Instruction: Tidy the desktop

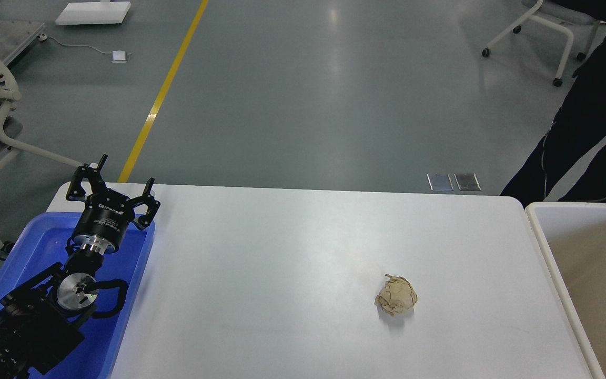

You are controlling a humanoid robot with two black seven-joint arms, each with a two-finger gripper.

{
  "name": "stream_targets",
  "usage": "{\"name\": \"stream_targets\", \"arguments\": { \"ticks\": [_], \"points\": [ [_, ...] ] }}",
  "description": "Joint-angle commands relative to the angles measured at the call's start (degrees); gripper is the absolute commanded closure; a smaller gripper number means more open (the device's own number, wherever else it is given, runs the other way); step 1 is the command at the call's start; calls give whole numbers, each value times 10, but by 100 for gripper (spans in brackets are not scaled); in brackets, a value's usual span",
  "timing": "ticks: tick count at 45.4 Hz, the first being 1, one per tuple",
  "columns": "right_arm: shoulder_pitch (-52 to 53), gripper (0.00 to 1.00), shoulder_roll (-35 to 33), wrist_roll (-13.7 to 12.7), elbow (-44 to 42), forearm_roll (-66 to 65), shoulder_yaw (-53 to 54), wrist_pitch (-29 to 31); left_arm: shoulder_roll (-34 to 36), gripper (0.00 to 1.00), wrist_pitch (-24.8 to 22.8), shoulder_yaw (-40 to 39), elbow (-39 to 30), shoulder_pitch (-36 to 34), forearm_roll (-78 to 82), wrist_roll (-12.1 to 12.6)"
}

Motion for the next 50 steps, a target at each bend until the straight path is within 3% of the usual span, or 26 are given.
{"name": "stream_targets", "arguments": {
  "ticks": [1, 9, 28, 50],
  "points": [
    [-55, 100, 36, -39, -3, 12, 50, -46, 0, 0, 0, 0, 0, 0, 0, 0],
    [-81, 100, 70, -59, -5, 12, 77, -83, 0, 0, 0, 0, 0, 0, 0, 0],
    [-117, 100, 138, -60, -6, 13, 97, -121, 0, 0, 0, 0, 0, 0, 0, 0],
    [-118, 100, 140, -59, -6, 15, 98, -124, 0, 0, 0, 0, 0, 0, 0, 0]
  ]
}}
